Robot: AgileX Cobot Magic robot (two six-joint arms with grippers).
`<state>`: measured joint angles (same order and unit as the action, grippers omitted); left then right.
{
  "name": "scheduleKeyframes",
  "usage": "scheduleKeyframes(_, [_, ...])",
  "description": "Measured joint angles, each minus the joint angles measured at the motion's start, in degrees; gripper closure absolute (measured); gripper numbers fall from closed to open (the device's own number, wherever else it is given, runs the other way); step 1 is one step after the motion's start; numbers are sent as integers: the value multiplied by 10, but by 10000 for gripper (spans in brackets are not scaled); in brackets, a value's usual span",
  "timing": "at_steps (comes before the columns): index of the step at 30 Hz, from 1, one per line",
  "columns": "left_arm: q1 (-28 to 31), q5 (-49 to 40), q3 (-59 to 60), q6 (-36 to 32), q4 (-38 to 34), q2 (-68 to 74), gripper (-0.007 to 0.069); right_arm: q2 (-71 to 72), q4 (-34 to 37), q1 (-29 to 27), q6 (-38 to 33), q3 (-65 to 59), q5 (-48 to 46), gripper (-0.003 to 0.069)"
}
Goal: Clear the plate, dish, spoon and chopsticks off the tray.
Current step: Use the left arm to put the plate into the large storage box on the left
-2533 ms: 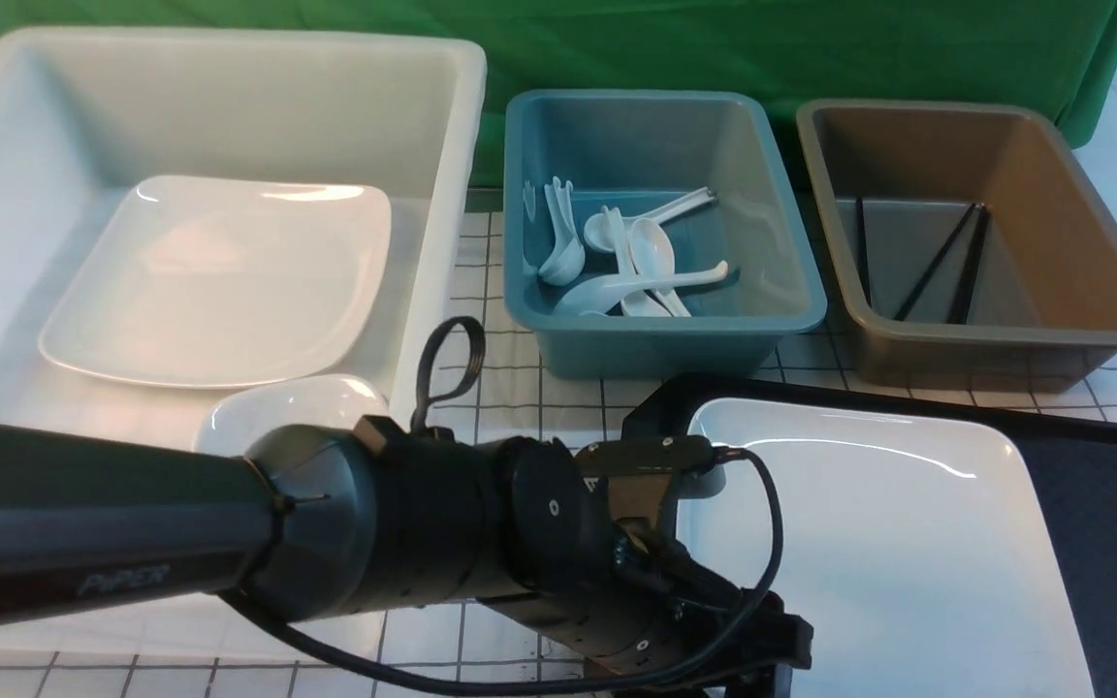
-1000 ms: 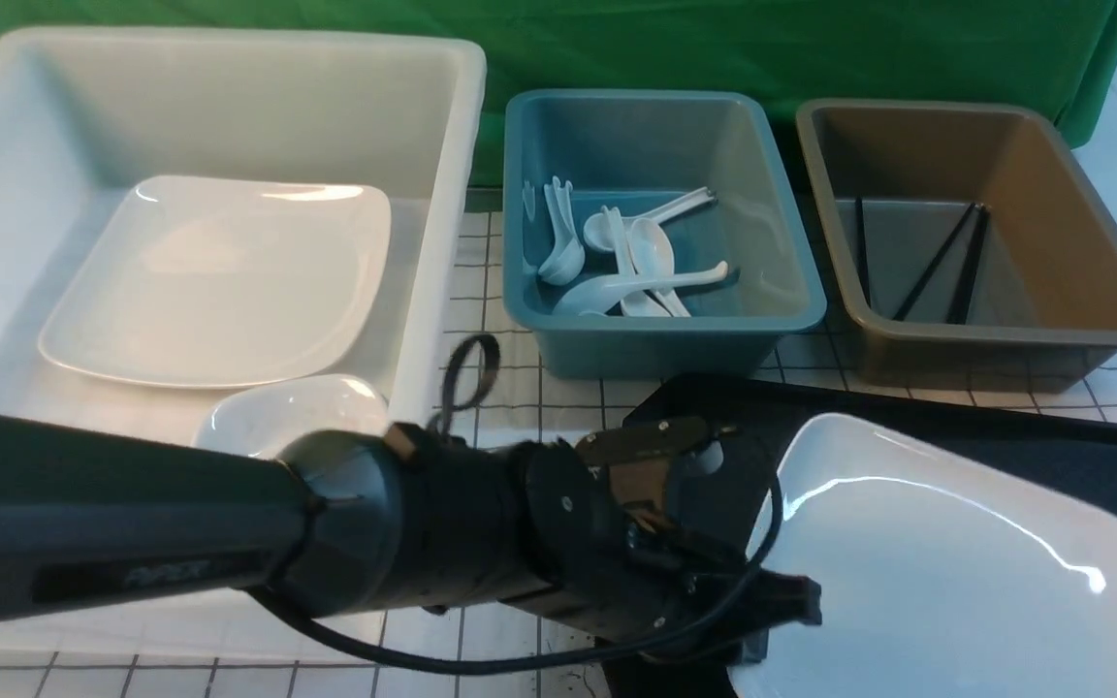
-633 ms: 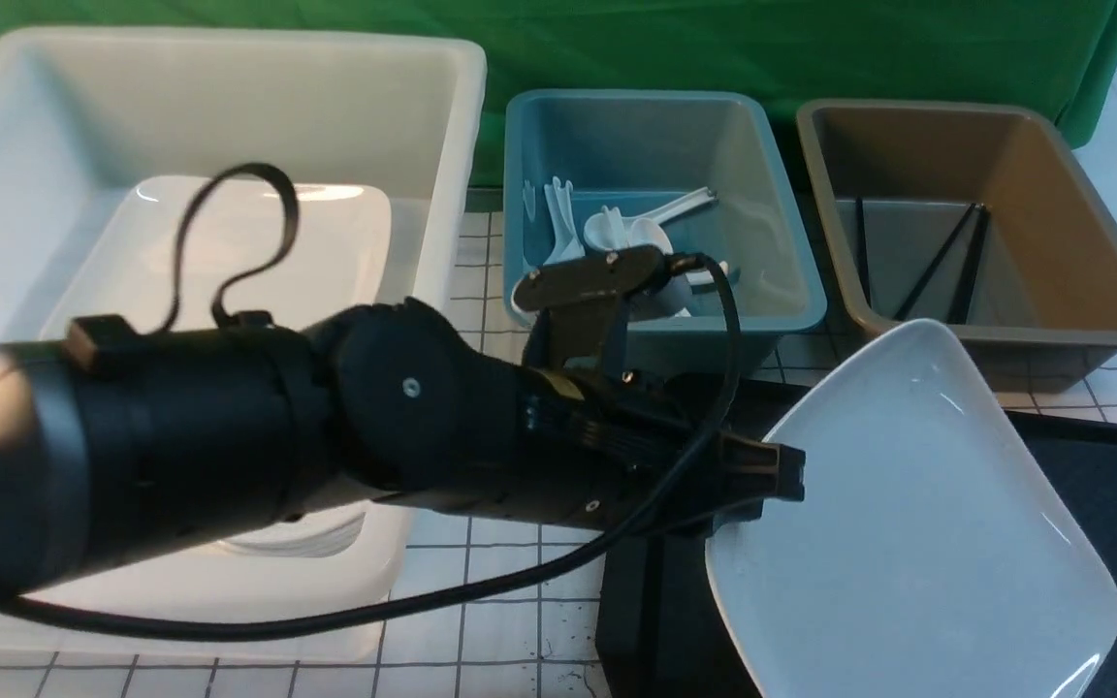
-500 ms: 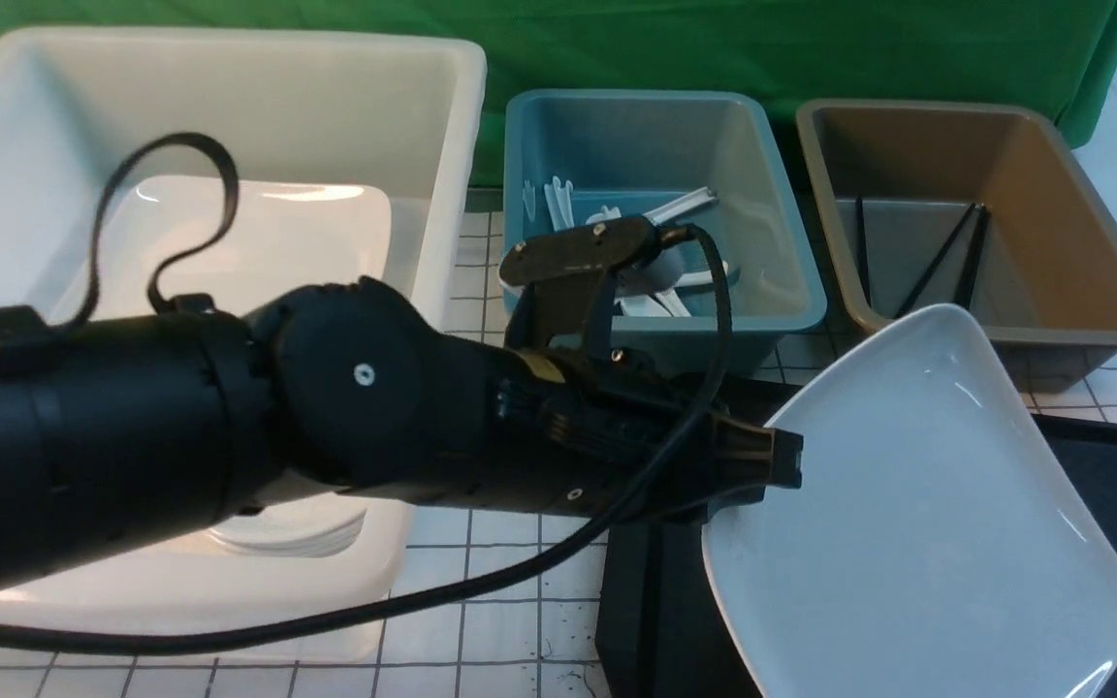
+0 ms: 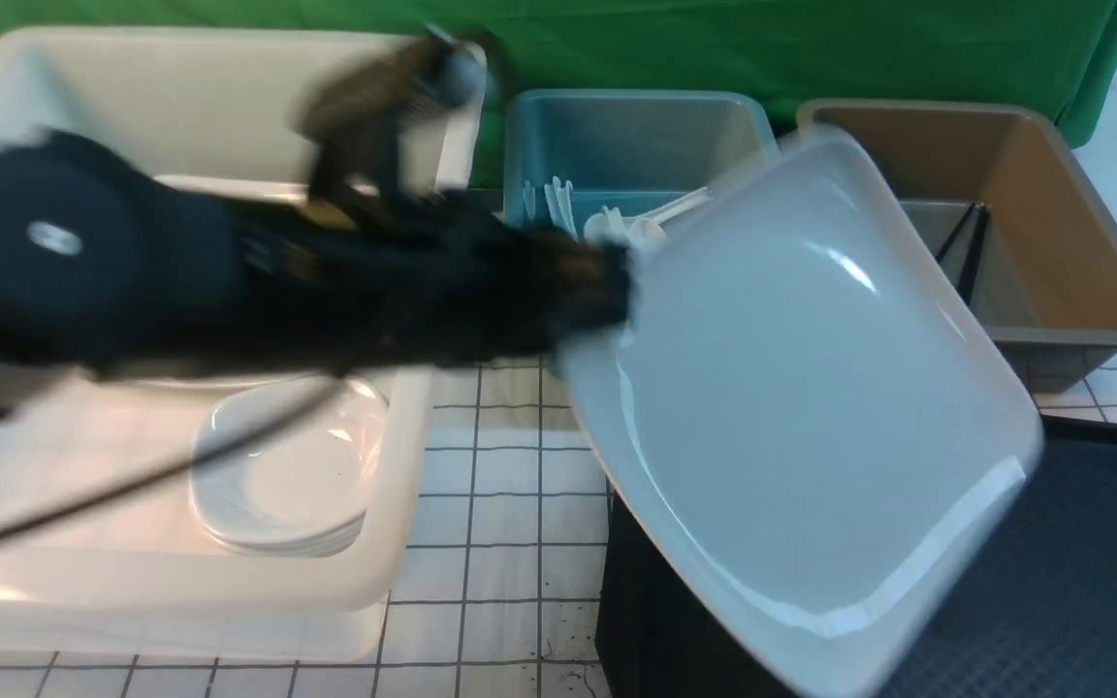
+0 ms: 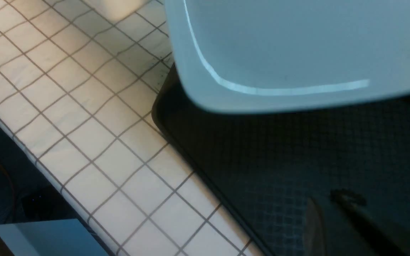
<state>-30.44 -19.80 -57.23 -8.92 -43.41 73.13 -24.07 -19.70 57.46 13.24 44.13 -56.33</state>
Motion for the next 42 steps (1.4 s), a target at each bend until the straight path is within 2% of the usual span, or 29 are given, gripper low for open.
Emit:
scheduleKeyframes(4, [110,1,0,0,0,-58,600,0,-6,0,0,0,-1,596])
scheduleKeyframes(11, [364,-16,0,0,1,-86,600,0,-11,0,0,0,-2,589])
scheduleKeyframes(12, [377,-20,0,0,0,-84,599,0,-11,0,0,0,-2,589])
scheduleKeyframes(13, [427,-33,0,-1,-14,-77,596,0,-12,0,0,0,-2,589])
scheduleKeyframes(17, [512,-52,0,-28,-77,-51,595,0,-13,0,0,0,-2,587])
scheduleKeyframes(21, [547,-56,0,-92,-137,-14,595,0,-13,0,0,0,-1,587])
scheduleKeyframes(30, [549,-68,0,-209,-201,123,595,0,-13,0,0,0,-1,586])
scheduleKeyframes(42, [549,-47,0,-221,-214,238,608,0,-13,0,0,0,-1,586])
